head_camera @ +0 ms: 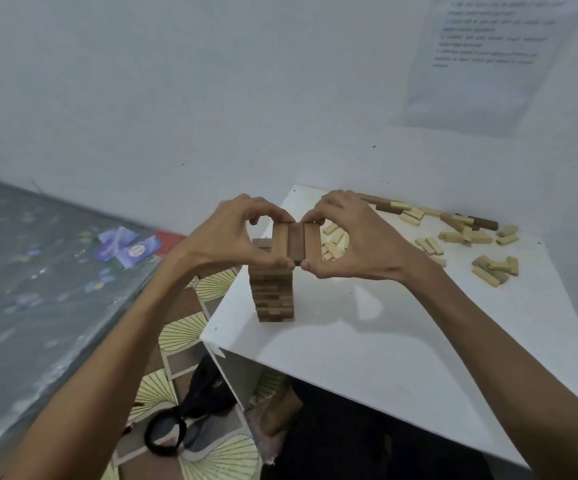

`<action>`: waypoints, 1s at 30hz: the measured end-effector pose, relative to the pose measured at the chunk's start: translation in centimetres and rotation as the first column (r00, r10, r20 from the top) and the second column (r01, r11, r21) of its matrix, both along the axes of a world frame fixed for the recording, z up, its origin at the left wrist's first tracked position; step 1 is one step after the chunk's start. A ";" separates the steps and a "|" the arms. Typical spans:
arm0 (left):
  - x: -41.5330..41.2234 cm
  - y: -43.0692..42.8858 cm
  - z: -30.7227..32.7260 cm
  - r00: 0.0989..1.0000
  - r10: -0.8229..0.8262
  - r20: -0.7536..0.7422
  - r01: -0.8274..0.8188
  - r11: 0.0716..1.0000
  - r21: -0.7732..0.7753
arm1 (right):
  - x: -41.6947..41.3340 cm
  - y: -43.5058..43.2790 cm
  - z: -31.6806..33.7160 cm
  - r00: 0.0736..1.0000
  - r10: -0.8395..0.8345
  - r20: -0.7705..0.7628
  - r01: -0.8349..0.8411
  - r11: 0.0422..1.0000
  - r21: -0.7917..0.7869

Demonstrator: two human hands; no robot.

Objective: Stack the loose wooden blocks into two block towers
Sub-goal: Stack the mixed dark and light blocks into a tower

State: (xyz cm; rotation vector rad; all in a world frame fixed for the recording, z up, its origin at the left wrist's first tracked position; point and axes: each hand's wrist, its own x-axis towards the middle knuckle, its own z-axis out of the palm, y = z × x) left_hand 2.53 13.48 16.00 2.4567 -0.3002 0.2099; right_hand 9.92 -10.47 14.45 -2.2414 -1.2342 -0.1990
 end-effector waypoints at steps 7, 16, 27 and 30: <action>0.2 3.1 -0.9 0.998 0.040 -0.052 -0.040 0.999 0.005 | 0.6 3.4 -0.4 0.999 0.018 -0.048 -0.020 0.998 -0.055; 0.9 4.4 -3.1 0.996 0.050 -0.080 -0.051 0.999 -0.011 | 0.9 4.5 -1.6 0.996 0.004 -0.089 -0.014 0.994 -0.112; 1.2 4.7 -3.6 0.996 0.047 -0.076 -0.046 0.999 0.010 | 1.2 4.7 -1.9 0.994 -0.004 -0.112 -0.010 0.993 -0.121; 1.2 4.7 -3.6 0.995 0.055 -0.078 -0.055 0.998 0.005 | 1.2 4.7 -2.0 0.995 -0.003 -0.104 -0.010 0.993 -0.122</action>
